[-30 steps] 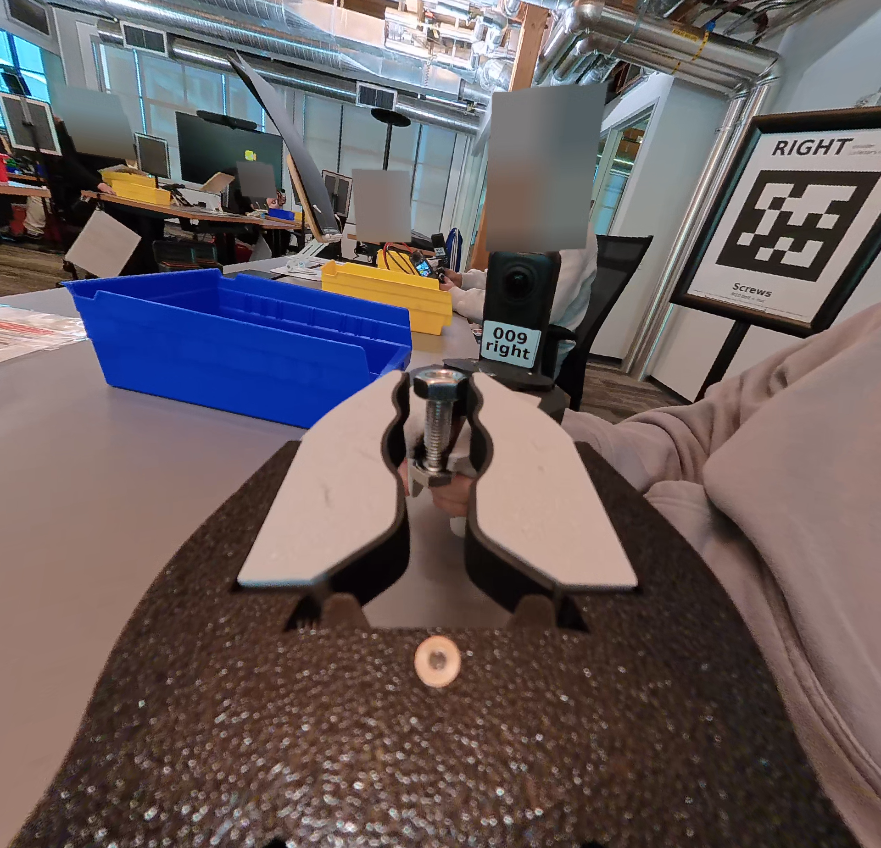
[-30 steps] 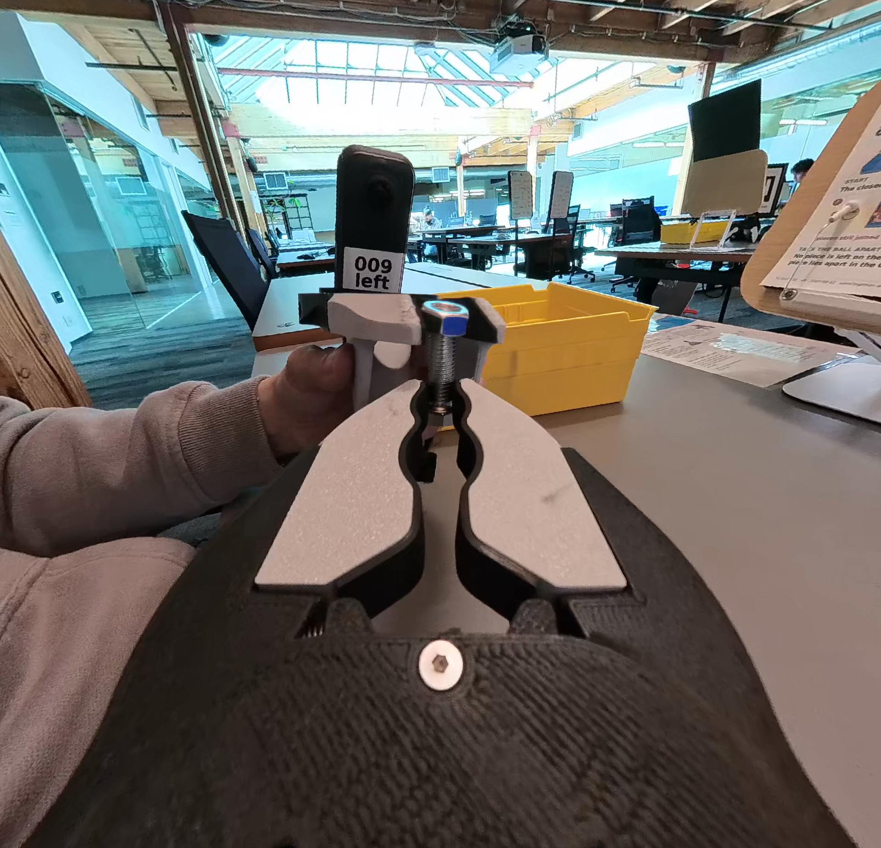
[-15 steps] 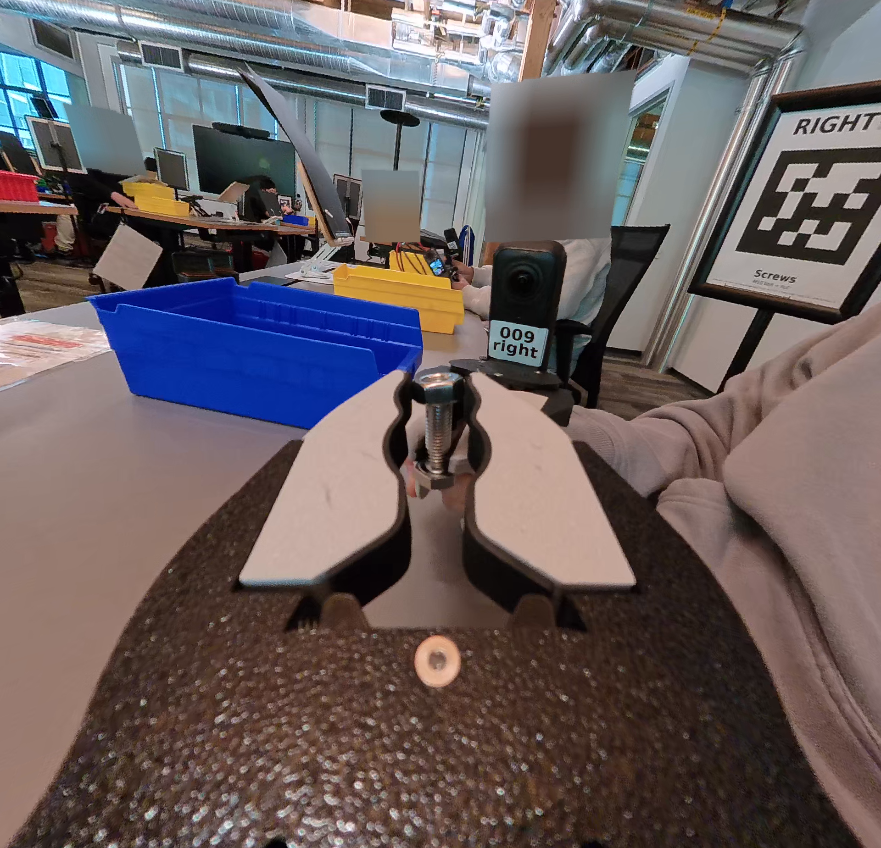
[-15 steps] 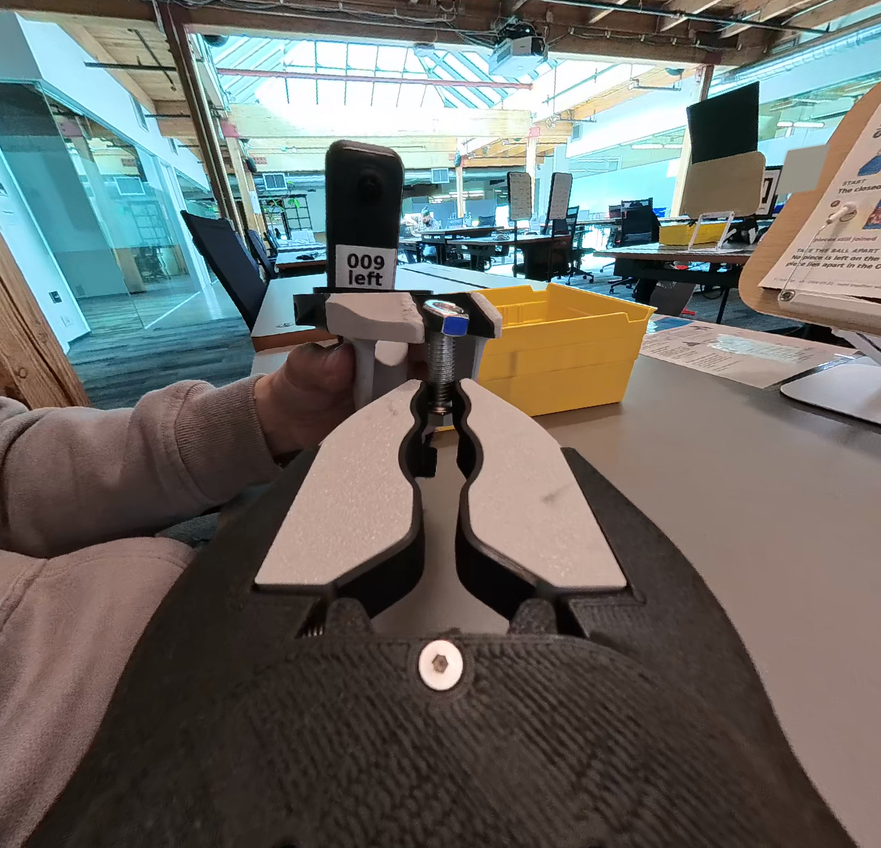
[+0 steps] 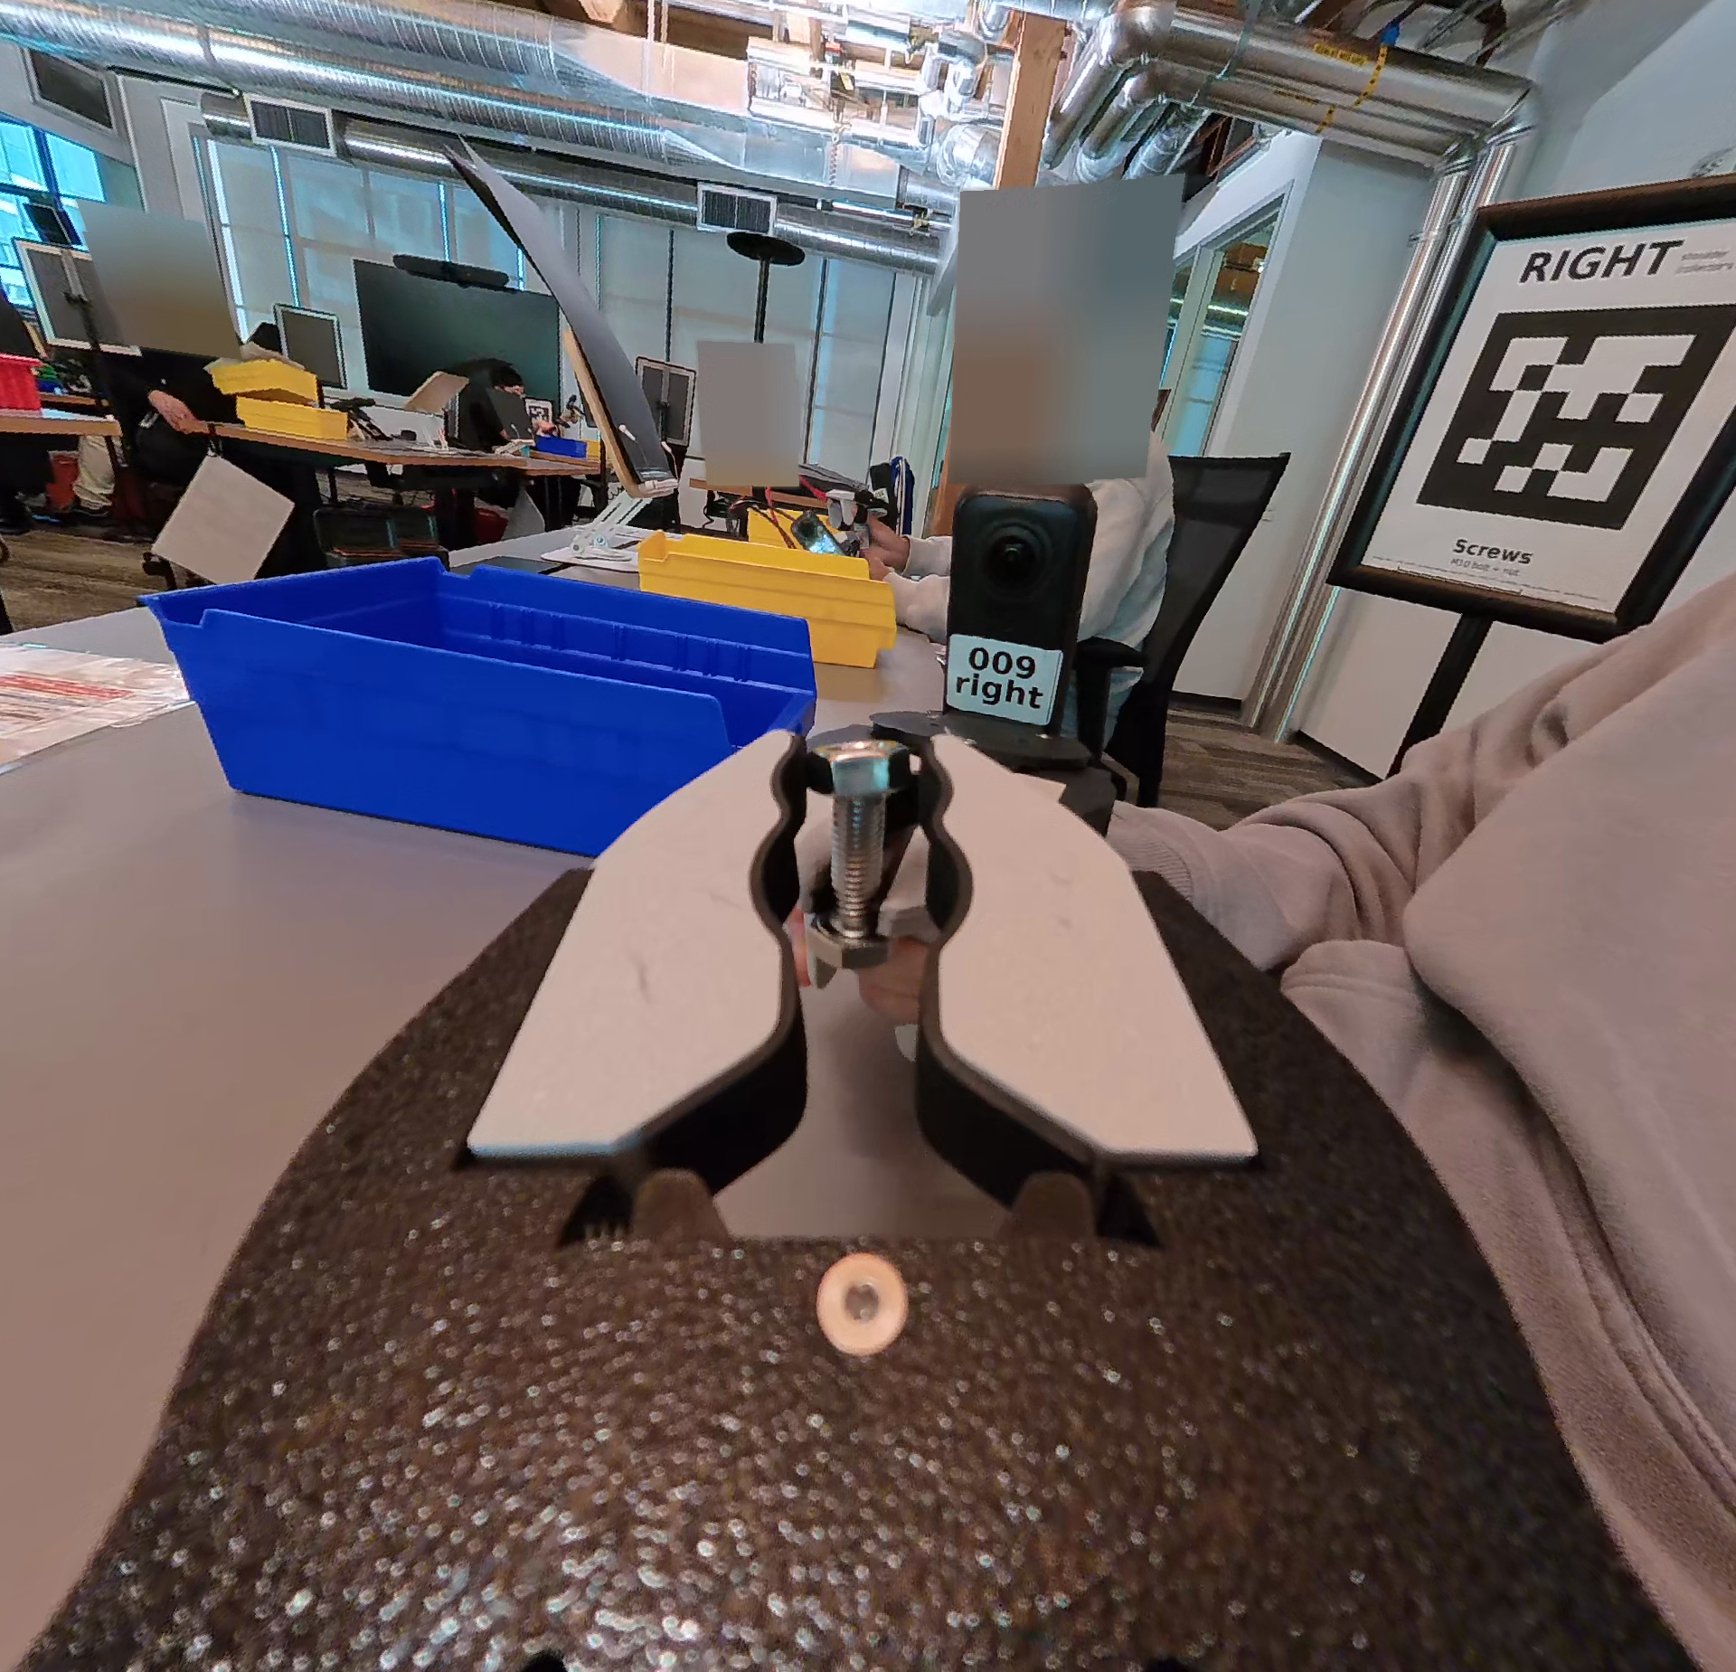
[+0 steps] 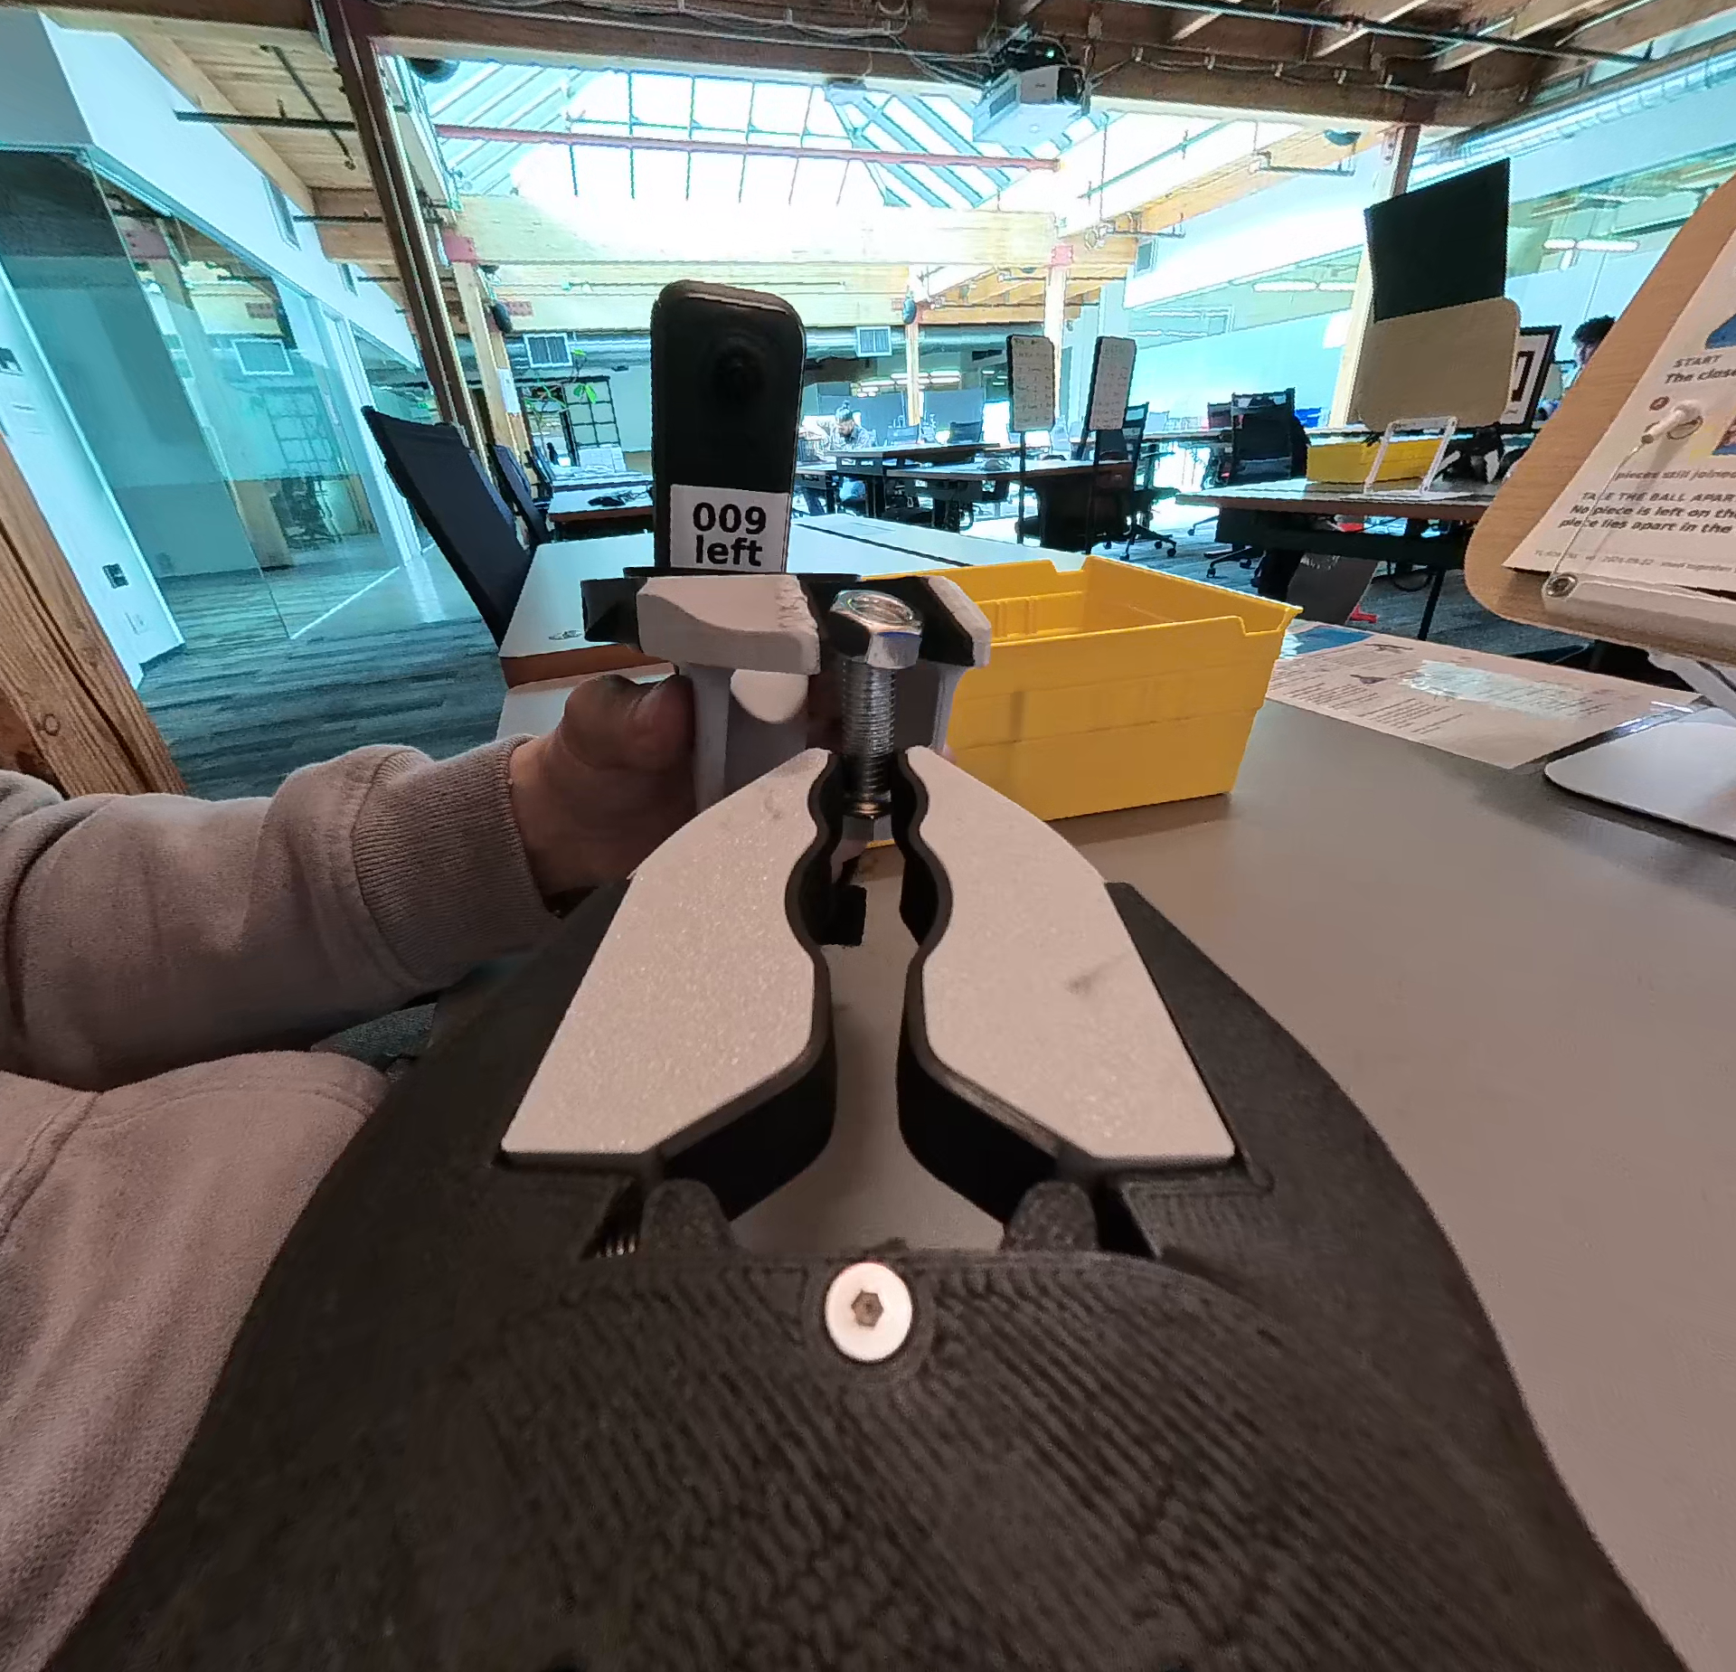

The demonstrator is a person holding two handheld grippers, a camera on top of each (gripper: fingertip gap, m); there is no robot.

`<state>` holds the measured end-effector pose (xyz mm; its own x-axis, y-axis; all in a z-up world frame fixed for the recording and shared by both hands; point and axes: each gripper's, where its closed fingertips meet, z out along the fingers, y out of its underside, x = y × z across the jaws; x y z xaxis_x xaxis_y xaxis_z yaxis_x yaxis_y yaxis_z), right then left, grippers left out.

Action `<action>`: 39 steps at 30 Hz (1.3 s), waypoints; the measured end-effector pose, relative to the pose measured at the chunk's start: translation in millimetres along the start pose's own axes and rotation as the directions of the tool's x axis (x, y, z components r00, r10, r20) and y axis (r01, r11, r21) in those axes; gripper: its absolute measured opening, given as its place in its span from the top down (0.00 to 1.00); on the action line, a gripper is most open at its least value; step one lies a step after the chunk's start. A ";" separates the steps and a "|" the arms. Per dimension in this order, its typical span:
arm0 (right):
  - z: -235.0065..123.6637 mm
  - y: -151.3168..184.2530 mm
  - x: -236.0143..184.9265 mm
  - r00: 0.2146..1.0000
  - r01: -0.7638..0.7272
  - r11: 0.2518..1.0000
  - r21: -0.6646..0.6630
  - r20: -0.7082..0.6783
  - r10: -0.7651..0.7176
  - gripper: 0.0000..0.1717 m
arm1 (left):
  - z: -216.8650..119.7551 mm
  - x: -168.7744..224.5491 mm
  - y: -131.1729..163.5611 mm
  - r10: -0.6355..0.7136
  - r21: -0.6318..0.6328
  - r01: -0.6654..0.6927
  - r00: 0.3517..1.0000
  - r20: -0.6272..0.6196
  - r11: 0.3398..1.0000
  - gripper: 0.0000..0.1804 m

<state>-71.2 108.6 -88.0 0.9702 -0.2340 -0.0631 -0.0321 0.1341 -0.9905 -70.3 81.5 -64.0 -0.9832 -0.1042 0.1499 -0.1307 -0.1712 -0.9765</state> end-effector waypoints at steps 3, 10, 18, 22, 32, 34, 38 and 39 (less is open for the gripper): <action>-0.1 0.5 0.2 1.000 0.001 1.000 -0.002 -0.001 -0.001 0.95 | -0.3 -0.7 0.8 0.003 -0.006 -0.003 1.000 0.005 1.000 0.88; -0.1 -4.5 -3.7 0.999 -0.045 0.998 0.035 0.026 0.045 0.95 | -0.2 2.3 -4.7 0.062 0.065 -0.063 0.998 0.007 0.996 0.89; -0.6 -12.1 -10.4 0.992 -0.109 0.990 0.085 0.079 0.103 0.95 | 0.5 9.4 -13.4 0.055 0.210 -0.046 0.998 -0.040 0.977 0.89; -0.4 -12.1 -10.8 0.993 -0.101 0.991 0.083 0.077 0.095 0.95 | 0.3 9.9 -13.7 0.051 0.224 -0.039 0.998 -0.046 0.974 0.89; -1.0 -7.8 -6.2 1.000 0.013 1.000 0.019 0.020 -0.014 0.95 | 0.7 8.2 -9.8 0.043 0.178 -0.035 0.998 -0.038 0.983 0.89; -0.8 -6.7 -5.1 0.999 0.048 0.999 0.001 0.003 -0.048 0.95 | 1.3 8.5 -8.7 0.043 0.165 -0.036 0.998 -0.037 0.986 0.88; -0.3 -6.7 -5.3 0.998 0.059 0.998 -0.005 -0.002 -0.059 0.95 | 2.9 8.3 -6.8 0.052 0.151 -0.047 0.998 -0.028 0.987 0.89; -0.4 -6.2 -4.3 0.998 0.062 0.998 -0.009 -0.008 -0.062 0.95 | 3.0 7.3 -6.0 0.059 0.145 -0.056 0.998 -0.018 0.988 0.89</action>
<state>-75.2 108.4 -81.7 0.9684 -0.2492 -0.0024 0.0261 0.1109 -0.9935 -76.3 78.8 -56.6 -0.9913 -0.0968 0.0892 -0.0557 -0.3057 -0.9505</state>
